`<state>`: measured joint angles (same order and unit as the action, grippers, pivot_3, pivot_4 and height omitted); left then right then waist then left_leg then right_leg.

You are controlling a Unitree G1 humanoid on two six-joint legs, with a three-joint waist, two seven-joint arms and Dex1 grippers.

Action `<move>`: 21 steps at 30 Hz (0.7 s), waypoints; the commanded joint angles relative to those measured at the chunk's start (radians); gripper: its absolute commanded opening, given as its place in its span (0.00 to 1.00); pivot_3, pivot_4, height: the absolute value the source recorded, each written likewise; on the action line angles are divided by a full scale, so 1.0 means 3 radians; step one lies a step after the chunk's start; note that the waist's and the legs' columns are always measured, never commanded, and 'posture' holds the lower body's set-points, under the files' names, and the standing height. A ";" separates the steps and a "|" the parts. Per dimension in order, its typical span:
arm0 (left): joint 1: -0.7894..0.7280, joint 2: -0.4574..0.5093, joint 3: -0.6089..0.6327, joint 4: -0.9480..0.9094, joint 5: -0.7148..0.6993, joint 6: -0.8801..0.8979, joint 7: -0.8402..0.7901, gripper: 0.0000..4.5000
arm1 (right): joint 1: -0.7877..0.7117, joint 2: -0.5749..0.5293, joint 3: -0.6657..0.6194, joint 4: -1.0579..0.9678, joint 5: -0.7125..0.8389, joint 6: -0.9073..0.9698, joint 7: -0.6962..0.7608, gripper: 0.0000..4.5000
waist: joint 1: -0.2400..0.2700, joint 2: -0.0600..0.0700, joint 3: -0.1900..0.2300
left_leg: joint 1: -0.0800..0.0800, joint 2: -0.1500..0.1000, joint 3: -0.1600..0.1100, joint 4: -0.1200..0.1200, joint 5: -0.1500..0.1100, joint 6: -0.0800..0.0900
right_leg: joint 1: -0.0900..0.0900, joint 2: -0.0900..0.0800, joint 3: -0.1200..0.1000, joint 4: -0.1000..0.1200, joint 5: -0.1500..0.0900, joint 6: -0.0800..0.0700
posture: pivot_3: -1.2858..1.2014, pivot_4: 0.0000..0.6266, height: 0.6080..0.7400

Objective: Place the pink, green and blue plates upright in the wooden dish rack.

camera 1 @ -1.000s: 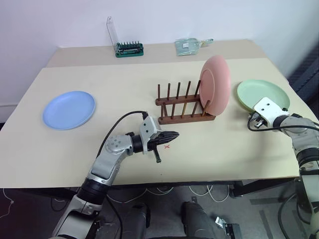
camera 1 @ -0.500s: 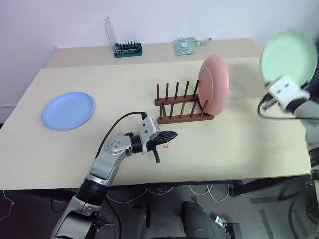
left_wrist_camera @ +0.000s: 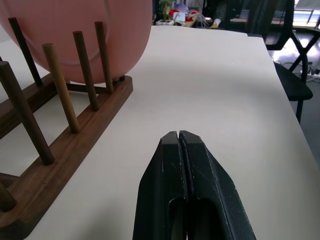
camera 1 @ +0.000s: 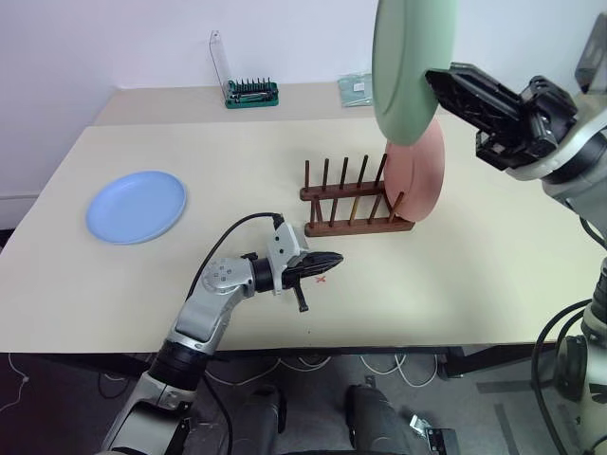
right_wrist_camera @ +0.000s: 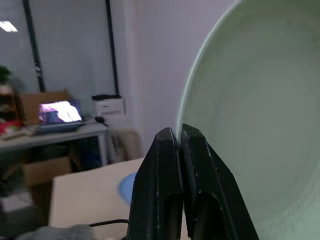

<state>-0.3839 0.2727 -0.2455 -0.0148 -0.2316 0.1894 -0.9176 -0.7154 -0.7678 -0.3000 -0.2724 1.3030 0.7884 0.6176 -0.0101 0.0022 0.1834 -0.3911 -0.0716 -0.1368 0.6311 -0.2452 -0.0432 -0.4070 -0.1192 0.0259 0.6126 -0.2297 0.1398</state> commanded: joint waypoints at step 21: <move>0.0044 0.0056 0.0071 -0.0185 -0.0078 0.0052 0.0086 0.00 | -0.0367 0.0459 0.0351 0.1325 -0.0749 0.0454 0.0309 0.01 | -0.0013 0.0000 0.0000 | -0.0002 0.0000 0.0002 -0.0001 0.0000 0.0000 | -0.0007 0.0001 0.0000 0.0006 0.0001 0.0001 | 0.52 0.24 1.00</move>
<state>-0.3668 0.2858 -0.2402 -0.0246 -0.2318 0.2097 -0.8914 -0.7947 -0.6366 -0.1647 0.1349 1.0794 0.9216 0.6963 -0.0140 0.0022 0.1835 -0.3916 -0.0717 -0.1361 0.6309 -0.2452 -0.0432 -0.4092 -0.1188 0.0260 0.6145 -0.2295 0.1401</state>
